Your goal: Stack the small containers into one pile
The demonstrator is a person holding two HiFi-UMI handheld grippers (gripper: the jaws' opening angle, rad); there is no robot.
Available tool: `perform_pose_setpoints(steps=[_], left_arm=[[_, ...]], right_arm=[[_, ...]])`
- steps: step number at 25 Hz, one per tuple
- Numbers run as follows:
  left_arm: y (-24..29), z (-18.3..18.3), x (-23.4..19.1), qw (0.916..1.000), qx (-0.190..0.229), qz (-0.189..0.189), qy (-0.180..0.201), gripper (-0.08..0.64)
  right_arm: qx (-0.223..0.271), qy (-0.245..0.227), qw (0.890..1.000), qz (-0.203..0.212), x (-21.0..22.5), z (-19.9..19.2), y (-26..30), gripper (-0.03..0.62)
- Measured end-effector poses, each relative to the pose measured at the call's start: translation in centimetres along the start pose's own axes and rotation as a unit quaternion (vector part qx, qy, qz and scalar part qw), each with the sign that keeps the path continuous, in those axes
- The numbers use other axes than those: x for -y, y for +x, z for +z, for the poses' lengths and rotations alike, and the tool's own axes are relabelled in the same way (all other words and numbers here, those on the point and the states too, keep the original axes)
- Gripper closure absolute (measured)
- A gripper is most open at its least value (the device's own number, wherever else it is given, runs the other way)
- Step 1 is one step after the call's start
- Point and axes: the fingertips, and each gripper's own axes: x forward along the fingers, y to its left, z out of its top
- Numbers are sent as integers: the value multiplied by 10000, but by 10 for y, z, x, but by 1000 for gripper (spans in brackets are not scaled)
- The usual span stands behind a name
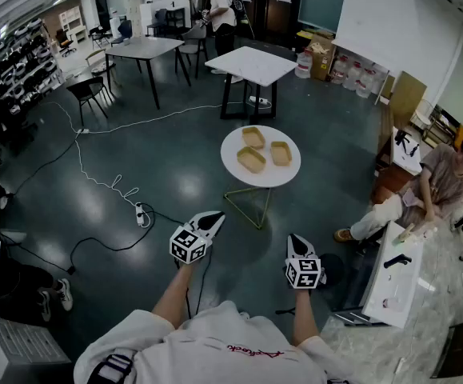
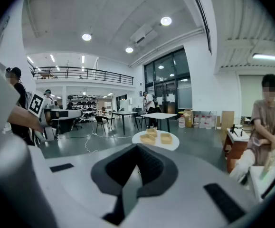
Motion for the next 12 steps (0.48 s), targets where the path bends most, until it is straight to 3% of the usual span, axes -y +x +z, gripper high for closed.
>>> perform_pose_setpoints(steps=[12], left_arm=[[14, 7, 10, 10000, 44, -9, 79, 549]], right_arm=[[111, 27, 9999, 70, 10, 3, -1, 572]])
